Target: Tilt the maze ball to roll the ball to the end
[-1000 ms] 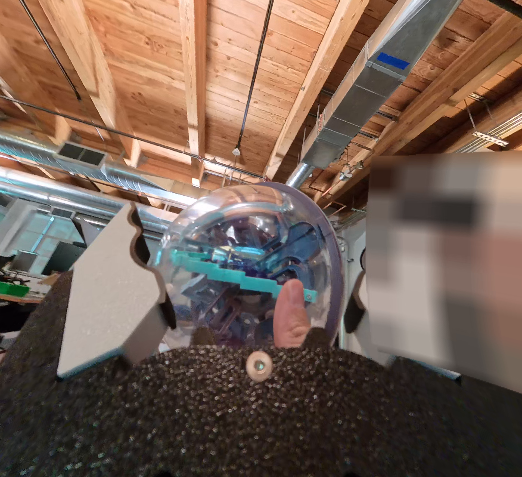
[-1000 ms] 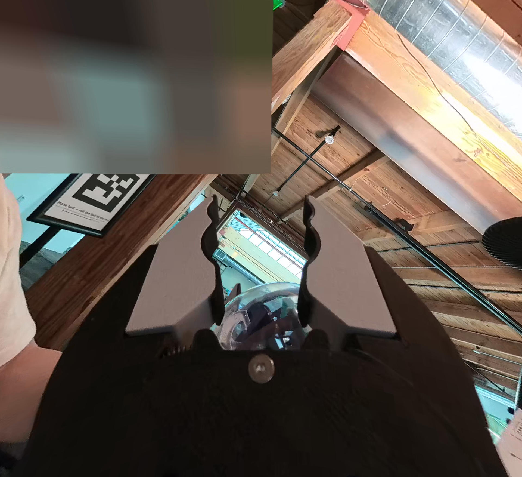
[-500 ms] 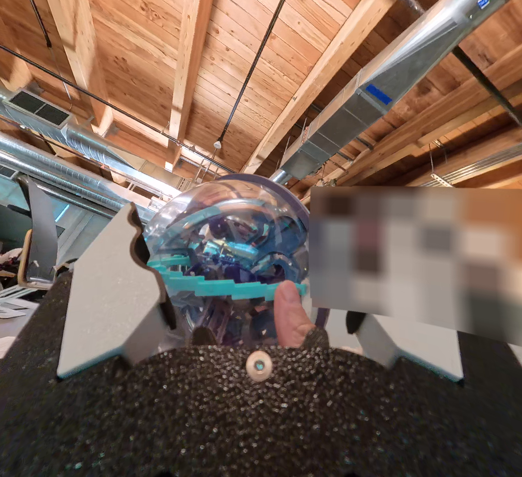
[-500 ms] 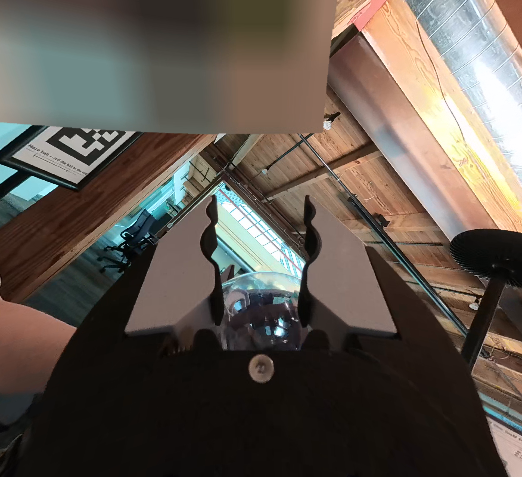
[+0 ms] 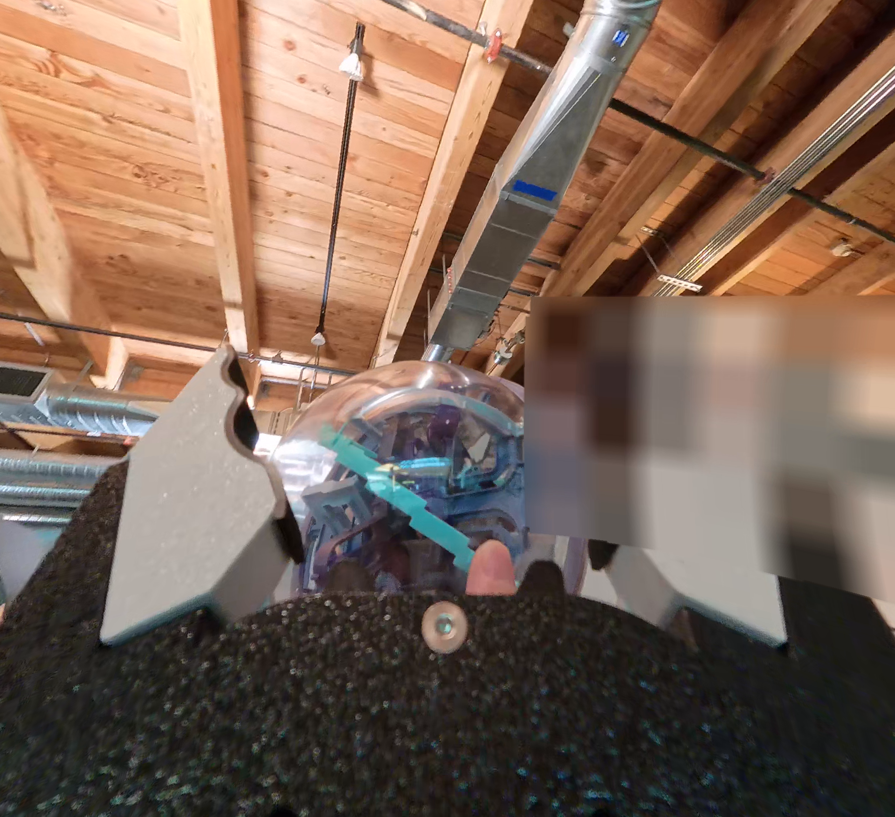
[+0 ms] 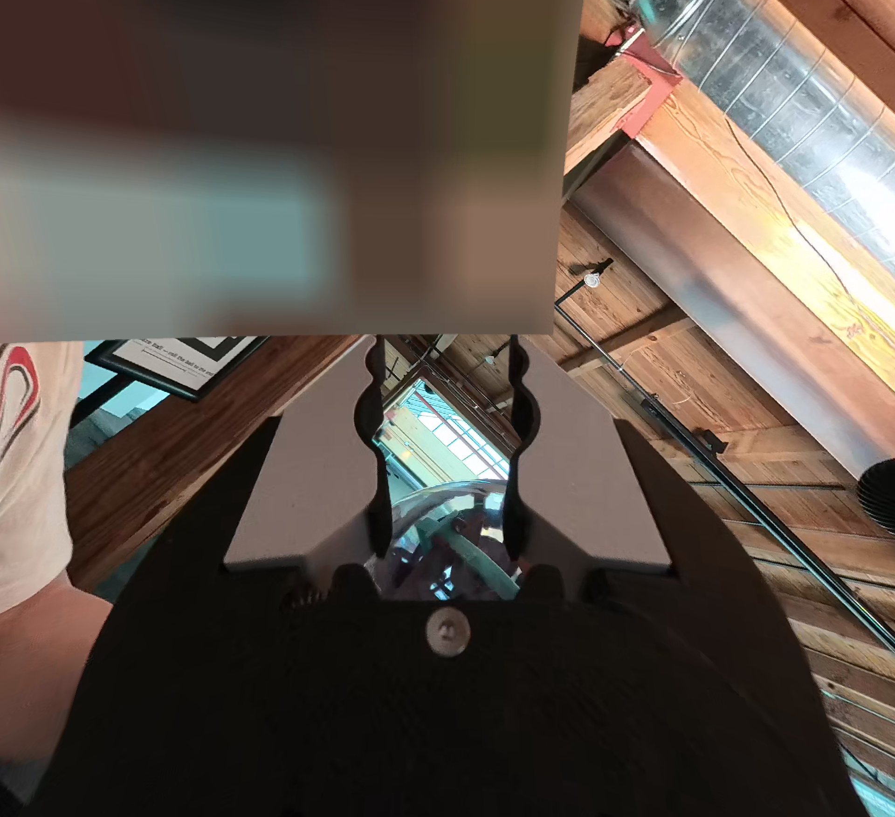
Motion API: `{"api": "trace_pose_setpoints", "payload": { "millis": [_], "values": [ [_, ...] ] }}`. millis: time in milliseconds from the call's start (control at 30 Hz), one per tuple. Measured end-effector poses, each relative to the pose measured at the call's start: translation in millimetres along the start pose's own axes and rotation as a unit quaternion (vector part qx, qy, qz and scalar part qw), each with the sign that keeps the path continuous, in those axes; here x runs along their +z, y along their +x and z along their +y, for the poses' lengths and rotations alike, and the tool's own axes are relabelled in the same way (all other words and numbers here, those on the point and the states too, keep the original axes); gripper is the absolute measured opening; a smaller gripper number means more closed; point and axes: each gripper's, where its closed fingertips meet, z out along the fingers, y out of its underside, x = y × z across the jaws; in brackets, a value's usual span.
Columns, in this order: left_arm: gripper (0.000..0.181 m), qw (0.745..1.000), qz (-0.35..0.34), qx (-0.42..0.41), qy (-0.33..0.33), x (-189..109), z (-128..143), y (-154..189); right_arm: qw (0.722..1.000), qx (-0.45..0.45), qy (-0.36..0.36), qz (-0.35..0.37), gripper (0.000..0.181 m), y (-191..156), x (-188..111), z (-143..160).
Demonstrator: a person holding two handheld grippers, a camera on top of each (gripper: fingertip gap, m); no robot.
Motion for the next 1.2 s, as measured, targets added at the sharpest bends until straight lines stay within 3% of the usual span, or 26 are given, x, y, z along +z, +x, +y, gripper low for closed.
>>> {"api": "trace_pose_setpoints", "payload": {
  "millis": [300, 767, 1200],
  "values": [
    [0.155, 1.0, 0.002, -0.014, 0.026, -8.0, -12.5, -3.6, 1.0, 0.007, -0.002, -0.01, 0.045, -10.0, 3.9, 6.6],
    [0.157, 0.988, -0.05, -0.113, 0.093, -42.8, -9.3, -45.5, 0.999, 0.023, -0.045, 0.019, 0.043, 4.8, -1.9, 27.0],
    [0.156, 0.999, 0.009, -0.033, 0.042, -19.6, -16.9, -9.6, 1.0, -0.003, -0.025, -0.002, 0.043, -8.2, 1.1, 20.7]
  ]
}}
